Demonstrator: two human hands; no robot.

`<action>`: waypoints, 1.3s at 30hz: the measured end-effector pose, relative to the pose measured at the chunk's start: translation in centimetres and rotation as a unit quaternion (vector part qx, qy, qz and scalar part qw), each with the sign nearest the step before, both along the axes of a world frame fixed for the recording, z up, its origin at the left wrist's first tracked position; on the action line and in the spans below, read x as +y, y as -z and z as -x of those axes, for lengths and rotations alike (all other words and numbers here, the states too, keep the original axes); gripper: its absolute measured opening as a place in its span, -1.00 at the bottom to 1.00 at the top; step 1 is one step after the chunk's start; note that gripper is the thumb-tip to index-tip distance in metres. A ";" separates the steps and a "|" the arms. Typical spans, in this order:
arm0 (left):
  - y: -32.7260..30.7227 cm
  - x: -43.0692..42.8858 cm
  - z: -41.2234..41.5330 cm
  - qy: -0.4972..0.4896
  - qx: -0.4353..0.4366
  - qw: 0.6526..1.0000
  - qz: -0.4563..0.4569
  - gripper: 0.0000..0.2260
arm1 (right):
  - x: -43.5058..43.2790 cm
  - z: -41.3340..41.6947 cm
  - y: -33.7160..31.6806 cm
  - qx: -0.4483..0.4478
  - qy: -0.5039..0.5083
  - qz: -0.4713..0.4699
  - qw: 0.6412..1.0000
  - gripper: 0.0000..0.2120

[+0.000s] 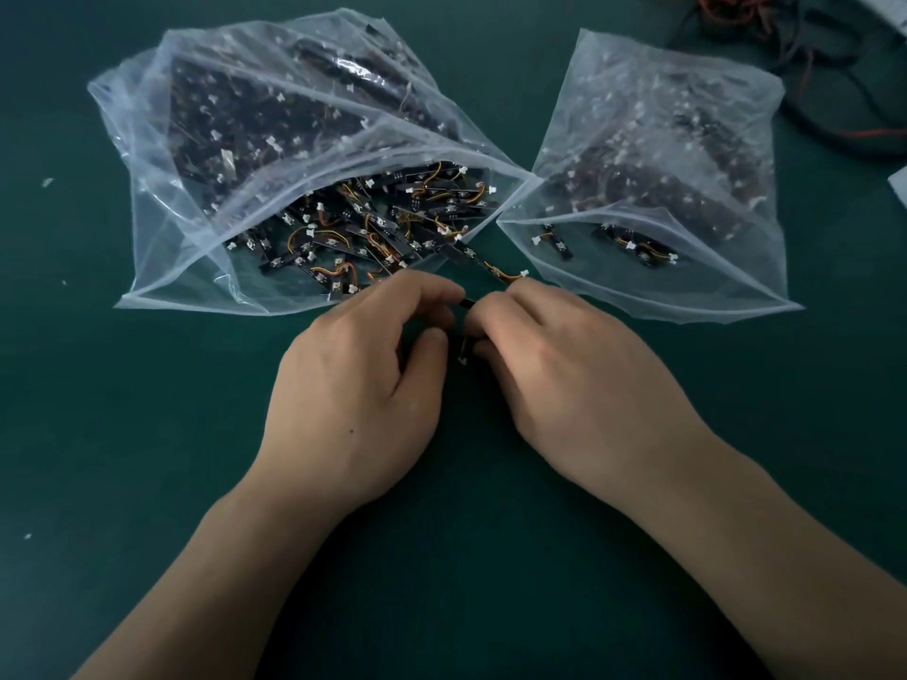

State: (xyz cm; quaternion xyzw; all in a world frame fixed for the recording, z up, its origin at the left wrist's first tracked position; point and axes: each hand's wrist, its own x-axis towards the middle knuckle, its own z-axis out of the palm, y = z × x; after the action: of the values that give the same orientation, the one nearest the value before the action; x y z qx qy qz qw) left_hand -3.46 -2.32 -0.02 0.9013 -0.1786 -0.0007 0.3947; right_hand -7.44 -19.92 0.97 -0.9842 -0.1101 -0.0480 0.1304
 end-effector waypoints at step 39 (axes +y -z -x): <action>-0.3 -0.1 0.0 0.017 -0.025 0.999 -0.022 -0.79 | -4.4 0.4 -1.3 0.027 0.210 0.080 0.974 -0.24</action>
State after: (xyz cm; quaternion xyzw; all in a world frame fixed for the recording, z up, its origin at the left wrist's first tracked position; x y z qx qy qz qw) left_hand -3.49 -2.37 0.29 0.9064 -0.2035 0.0109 0.3701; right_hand -7.82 -24.36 2.23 -0.9934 0.0992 -0.0390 0.0411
